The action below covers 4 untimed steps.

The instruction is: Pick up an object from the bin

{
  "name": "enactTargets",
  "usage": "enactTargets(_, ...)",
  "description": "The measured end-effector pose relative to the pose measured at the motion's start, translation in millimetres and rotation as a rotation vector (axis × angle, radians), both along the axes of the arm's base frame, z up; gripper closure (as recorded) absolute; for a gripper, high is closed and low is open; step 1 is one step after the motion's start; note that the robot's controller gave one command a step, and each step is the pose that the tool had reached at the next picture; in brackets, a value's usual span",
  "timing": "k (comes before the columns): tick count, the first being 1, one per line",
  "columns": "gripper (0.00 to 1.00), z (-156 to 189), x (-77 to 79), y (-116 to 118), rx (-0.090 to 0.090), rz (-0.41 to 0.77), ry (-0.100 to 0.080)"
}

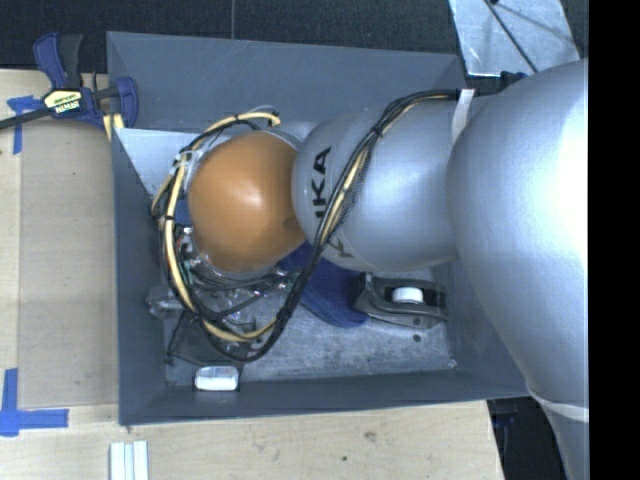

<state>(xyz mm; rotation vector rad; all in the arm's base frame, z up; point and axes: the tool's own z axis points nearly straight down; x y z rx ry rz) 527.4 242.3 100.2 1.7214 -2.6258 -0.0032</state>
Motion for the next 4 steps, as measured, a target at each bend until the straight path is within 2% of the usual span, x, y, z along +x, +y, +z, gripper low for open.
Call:
enactTargets(1, 0.00, -31, -1.2, -23, -0.001, -0.160, -0.001)
enactTargets(2, 0.00, -30, -33.6, -3, -0.005, -0.164, -0.003)
enactTargets(3, 1.00, -29, -32.7, -3, 0.000, -0.166, -0.004)
enactTargets(4, 1.00, -10, -31.5, -2, 0.003, -0.170, -0.008)
